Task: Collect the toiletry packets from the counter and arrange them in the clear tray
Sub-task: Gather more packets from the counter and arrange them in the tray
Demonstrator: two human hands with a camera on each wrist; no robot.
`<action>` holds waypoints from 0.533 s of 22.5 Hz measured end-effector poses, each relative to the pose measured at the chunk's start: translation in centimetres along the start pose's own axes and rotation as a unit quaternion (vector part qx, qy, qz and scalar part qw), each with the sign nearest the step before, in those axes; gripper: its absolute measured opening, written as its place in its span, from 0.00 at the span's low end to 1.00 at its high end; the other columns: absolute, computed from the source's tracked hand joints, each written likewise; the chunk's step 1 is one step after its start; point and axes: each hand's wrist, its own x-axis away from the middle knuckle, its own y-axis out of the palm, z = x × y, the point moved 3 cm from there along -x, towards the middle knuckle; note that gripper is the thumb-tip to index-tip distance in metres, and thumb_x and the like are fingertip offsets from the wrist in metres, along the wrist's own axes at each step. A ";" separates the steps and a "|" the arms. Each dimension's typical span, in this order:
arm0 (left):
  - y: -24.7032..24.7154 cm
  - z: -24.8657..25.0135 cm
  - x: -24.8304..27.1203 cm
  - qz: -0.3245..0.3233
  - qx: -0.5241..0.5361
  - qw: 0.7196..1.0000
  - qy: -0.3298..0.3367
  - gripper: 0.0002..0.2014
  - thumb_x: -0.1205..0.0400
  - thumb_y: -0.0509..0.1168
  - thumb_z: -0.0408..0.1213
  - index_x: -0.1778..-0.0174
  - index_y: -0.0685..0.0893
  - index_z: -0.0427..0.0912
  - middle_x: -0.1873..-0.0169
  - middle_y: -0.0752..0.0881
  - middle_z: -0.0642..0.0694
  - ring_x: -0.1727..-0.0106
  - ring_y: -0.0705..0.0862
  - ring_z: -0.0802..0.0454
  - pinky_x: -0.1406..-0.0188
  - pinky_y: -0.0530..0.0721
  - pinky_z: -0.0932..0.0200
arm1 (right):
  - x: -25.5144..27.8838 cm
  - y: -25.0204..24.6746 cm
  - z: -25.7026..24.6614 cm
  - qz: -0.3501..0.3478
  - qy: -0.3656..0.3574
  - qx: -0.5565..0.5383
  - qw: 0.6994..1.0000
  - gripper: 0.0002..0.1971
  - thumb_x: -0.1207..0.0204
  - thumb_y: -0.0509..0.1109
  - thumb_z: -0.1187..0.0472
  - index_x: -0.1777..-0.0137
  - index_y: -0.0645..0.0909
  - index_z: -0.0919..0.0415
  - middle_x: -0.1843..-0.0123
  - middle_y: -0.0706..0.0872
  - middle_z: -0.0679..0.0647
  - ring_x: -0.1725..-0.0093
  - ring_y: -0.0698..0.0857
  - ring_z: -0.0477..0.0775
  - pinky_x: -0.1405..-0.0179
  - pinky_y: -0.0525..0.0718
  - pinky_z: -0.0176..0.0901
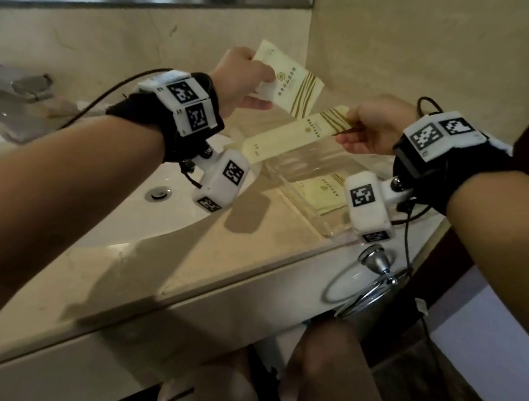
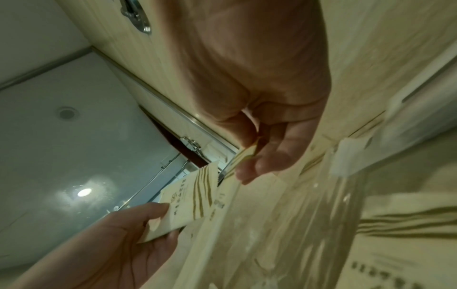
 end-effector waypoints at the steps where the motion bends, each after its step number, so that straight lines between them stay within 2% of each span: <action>1: 0.6 0.0 -0.1 -0.006 0.000 1.000 0.001 0.08 0.16 0.59 0.29 0.42 0.74 0.36 0.52 0.86 0.45 0.56 0.87 0.54 0.65 0.89 0.63 | 0.0 -0.7 0.6 0.007 0.006 -0.003 1.000 0.16 0.13 0.51 0.63 0.62 0.74 0.63 0.66 0.82 0.53 0.87 0.81 0.39 0.83 0.82 0.31; 5: 3.2 -0.2 -0.1 -0.036 0.007 0.999 0.000 0.07 0.16 0.59 0.28 0.42 0.74 0.37 0.57 0.86 0.47 0.57 0.86 0.55 0.66 0.89 0.63 | 0.2 -3.4 2.6 0.023 0.016 -0.036 0.999 0.15 0.13 0.51 0.64 0.61 0.72 0.63 0.65 0.81 0.54 0.84 0.83 0.41 0.85 0.81 0.30; 9: 4.8 -0.6 -0.2 -0.050 0.011 0.999 0.001 0.05 0.16 0.58 0.28 0.46 0.75 0.38 0.58 0.86 0.47 0.58 0.86 0.55 0.65 0.88 0.63 | 0.0 -5.0 4.2 0.035 0.021 -0.064 0.997 0.15 0.13 0.50 0.65 0.61 0.71 0.63 0.64 0.80 0.55 0.87 0.82 0.40 0.85 0.83 0.31; 12: 5.4 -1.0 -0.6 -0.055 0.020 0.998 -0.013 0.06 0.16 0.58 0.28 0.44 0.73 0.37 0.57 0.86 0.46 0.57 0.86 0.54 0.67 0.89 0.64 | -0.1 -5.8 5.4 0.031 0.028 -0.077 0.996 0.14 0.14 0.50 0.66 0.60 0.71 0.63 0.63 0.81 0.56 0.86 0.84 0.41 0.85 0.83 0.32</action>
